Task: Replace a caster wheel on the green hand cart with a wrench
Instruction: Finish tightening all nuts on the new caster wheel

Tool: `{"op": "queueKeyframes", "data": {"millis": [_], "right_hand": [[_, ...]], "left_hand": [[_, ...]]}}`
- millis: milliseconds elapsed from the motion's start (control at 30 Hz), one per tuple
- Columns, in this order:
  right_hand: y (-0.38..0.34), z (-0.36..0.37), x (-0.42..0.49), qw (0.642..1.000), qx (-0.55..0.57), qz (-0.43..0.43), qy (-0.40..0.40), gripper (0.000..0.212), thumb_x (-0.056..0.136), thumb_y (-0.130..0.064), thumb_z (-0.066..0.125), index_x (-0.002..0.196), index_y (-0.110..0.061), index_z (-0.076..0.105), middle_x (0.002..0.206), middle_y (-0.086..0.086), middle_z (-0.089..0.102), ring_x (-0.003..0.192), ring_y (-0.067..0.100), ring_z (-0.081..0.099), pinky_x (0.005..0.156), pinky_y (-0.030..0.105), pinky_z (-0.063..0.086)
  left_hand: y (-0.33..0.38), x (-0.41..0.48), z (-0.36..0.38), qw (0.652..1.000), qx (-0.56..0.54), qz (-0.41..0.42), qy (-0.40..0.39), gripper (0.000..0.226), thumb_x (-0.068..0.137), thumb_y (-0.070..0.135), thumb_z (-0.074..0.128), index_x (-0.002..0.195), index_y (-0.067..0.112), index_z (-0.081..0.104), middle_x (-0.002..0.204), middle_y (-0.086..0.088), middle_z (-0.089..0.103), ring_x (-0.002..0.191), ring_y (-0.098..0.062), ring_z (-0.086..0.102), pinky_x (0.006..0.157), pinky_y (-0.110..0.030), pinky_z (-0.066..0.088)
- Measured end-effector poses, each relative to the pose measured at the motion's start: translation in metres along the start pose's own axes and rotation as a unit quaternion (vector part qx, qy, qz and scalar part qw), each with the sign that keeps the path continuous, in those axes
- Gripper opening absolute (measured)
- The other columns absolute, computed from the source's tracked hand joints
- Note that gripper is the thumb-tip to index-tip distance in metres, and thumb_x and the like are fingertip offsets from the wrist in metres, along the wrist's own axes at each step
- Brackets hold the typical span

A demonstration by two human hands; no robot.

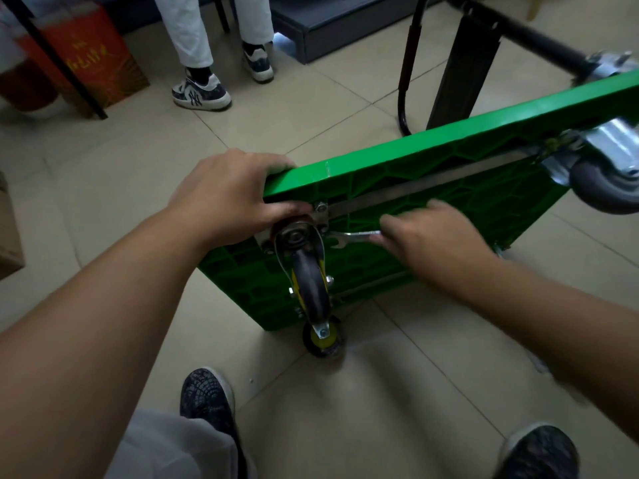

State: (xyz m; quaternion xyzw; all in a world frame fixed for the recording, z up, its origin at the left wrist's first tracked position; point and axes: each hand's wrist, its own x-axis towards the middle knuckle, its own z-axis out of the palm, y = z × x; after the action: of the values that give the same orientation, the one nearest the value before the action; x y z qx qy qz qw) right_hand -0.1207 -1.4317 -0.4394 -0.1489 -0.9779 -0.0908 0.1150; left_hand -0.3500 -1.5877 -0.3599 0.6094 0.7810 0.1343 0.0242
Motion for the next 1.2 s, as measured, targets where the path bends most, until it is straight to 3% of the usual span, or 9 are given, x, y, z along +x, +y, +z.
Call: {"op": "queueKeyframes", "data": {"millis": [133, 333, 500, 733, 867, 933, 1033, 1167, 1200], "right_hand": [[0.01, -0.03, 0.023, 0.994, -0.092, -0.046, -0.031, 0.04, 0.103, -0.046, 0.035, 0.099, -0.02, 0.065, 0.085, 0.005, 0.071, 0.078, 0.027, 0.069, 0.072, 0.037, 0.039], [-0.004, -0.03, 0.036, 0.99, -0.118, -0.076, -0.031, 0.04, 0.105, -0.045, 0.035, 0.104, -0.019, 0.065, 0.093, 0.006, 0.071, 0.085, 0.028, 0.068, 0.072, 0.036, 0.031], [-0.002, -0.007, 0.026, 0.993, -0.114, -0.025, -0.026, 0.035, 0.1, -0.04, 0.049, 0.083, -0.017, 0.068, 0.075, 0.009, 0.071, 0.066, 0.028, 0.067, 0.064, 0.034, 0.037], [-0.023, 0.035, 0.001, 0.992, 0.07, 0.104, -0.033, 0.041, 0.104, -0.043, 0.043, 0.077, -0.019, 0.061, 0.063, 0.003, 0.061, 0.055, 0.027, 0.058, 0.062, 0.035, 0.042], [-0.055, 0.063, -0.005, 0.911, 0.32, 0.231, -0.117, 0.044, 0.104, -0.047, 0.035, 0.081, -0.018, 0.057, 0.068, 0.002, 0.056, 0.064, 0.027, 0.056, 0.058, 0.035, 0.038], [-0.079, 0.074, -0.007, 0.83, 0.472, 0.277, -0.104, 0.046, 0.104, -0.045, 0.037, 0.071, -0.016, 0.049, 0.062, -0.001, 0.05, 0.056, 0.017, 0.049, 0.057, 0.032, 0.032], [-0.116, 0.086, -0.004, 0.683, 0.651, 0.321, -0.083, 0.05, 0.105, -0.044, 0.038, 0.087, -0.002, 0.059, 0.076, 0.011, 0.063, 0.067, 0.022, 0.06, 0.065, 0.032, 0.048], [-0.135, 0.1, -0.008, 0.645, 0.667, 0.359, -0.102, 0.043, 0.104, -0.045, 0.042, 0.09, -0.011, 0.065, 0.084, 0.016, 0.068, 0.082, 0.038, 0.065, 0.079, 0.05, 0.054], [-0.132, 0.102, -0.015, 0.672, 0.642, 0.346, -0.128, 0.042, 0.104, -0.042, 0.043, 0.085, -0.01, 0.063, 0.08, 0.015, 0.067, 0.078, 0.037, 0.063, 0.075, 0.048, 0.052]], "left_hand": [[0.0, 0.001, -0.001, 1.0, -0.002, -0.001, 0.0, 0.052, 0.085, 0.065, 0.067, 0.128, 0.035, 0.066, 0.098, 0.008, 0.074, 0.081, -0.02, 0.062, 0.063, -0.034, 0.039], [-0.001, 0.001, 0.0, 1.0, -0.006, 0.001, 0.0, 0.05, 0.086, 0.063, 0.068, 0.128, 0.036, 0.065, 0.097, 0.009, 0.073, 0.078, -0.017, 0.06, 0.062, -0.032, 0.036], [0.0, 0.0, -0.001, 1.0, -0.004, 0.005, -0.002, 0.052, 0.086, 0.064, 0.065, 0.129, 0.035, 0.064, 0.093, 0.01, 0.071, 0.076, -0.017, 0.058, 0.057, -0.028, 0.033], [-0.001, 0.001, -0.001, 1.0, 0.001, 0.003, 0.004, 0.05, 0.087, 0.063, 0.067, 0.129, 0.036, 0.064, 0.095, 0.007, 0.073, 0.078, -0.018, 0.058, 0.061, -0.033, 0.034], [0.0, 0.001, -0.001, 1.0, -0.008, 0.0, -0.005, 0.052, 0.087, 0.061, 0.067, 0.132, 0.036, 0.063, 0.097, 0.007, 0.073, 0.08, -0.018, 0.062, 0.064, -0.034, 0.04], [0.001, 0.001, -0.001, 1.0, -0.006, 0.002, -0.004, 0.051, 0.087, 0.061, 0.067, 0.132, 0.036, 0.064, 0.096, 0.007, 0.073, 0.079, -0.018, 0.06, 0.063, -0.034, 0.039], [0.002, 0.001, -0.001, 1.0, -0.001, 0.001, 0.001, 0.049, 0.087, 0.06, 0.068, 0.13, 0.036, 0.065, 0.093, 0.008, 0.072, 0.076, -0.017, 0.057, 0.063, -0.033, 0.034], [0.001, 0.001, 0.0, 1.0, 0.002, 0.002, -0.007, 0.052, 0.088, 0.058, 0.068, 0.134, 0.034, 0.063, 0.098, 0.006, 0.073, 0.08, -0.018, 0.059, 0.064, -0.034, 0.039], [0.001, 0.001, 0.0, 1.0, 0.001, 0.003, -0.01, 0.053, 0.088, 0.058, 0.068, 0.134, 0.033, 0.063, 0.1, 0.005, 0.074, 0.081, -0.02, 0.061, 0.065, -0.035, 0.042]]}}
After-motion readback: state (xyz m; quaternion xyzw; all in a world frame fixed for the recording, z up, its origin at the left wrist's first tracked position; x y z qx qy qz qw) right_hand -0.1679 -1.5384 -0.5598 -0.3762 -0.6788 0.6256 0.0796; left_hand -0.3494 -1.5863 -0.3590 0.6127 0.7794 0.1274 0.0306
